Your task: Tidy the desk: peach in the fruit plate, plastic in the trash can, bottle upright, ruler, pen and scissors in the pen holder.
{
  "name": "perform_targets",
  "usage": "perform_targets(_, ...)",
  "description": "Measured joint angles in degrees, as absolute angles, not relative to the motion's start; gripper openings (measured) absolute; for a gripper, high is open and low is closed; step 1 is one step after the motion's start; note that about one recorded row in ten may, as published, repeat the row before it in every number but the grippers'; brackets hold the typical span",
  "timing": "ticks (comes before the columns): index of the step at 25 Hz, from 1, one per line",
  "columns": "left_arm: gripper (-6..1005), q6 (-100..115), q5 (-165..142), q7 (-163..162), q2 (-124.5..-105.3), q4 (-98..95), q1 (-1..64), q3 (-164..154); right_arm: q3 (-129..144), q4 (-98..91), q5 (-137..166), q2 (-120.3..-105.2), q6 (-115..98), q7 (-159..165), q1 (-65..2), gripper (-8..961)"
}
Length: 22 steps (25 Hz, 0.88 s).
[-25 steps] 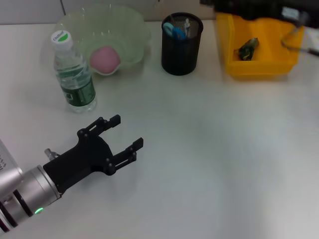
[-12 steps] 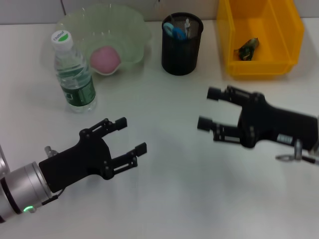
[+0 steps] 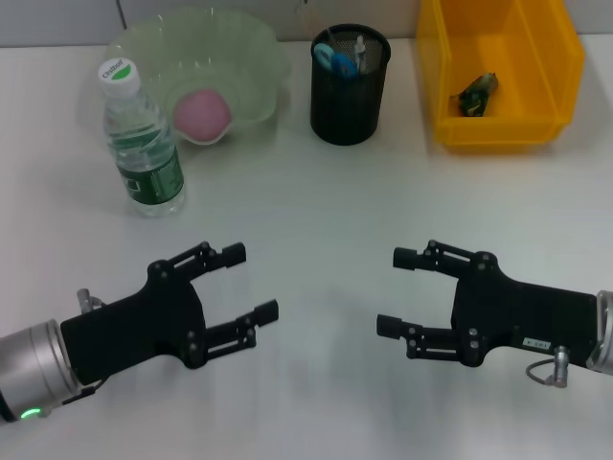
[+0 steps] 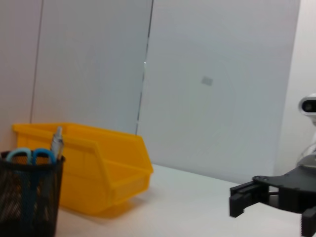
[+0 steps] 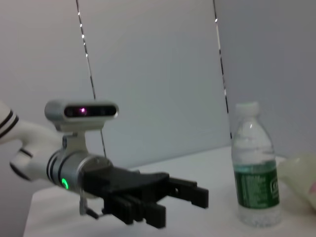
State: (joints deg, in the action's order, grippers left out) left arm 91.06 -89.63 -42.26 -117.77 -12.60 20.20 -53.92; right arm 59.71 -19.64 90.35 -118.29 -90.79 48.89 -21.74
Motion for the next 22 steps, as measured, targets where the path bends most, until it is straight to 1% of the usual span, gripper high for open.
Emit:
perform_targets(8,786,91.03,-95.25,-45.29,-117.23,-15.12,19.99,-54.36,60.04,-19.44,91.84,-118.30,-88.21,47.31,-22.21,819)
perform_targets(13,786,91.35,-97.29,-47.91,-116.50,-16.51,19.96,-54.39,60.08,-19.40,92.64,-118.33,-87.21,47.33,-22.73,819)
perform_targets(22,786,91.33,-101.12,-51.59,-116.35,-20.08,20.24,-53.96,60.12,-19.34,92.65,-118.01,-87.12,47.64,-23.12,818)
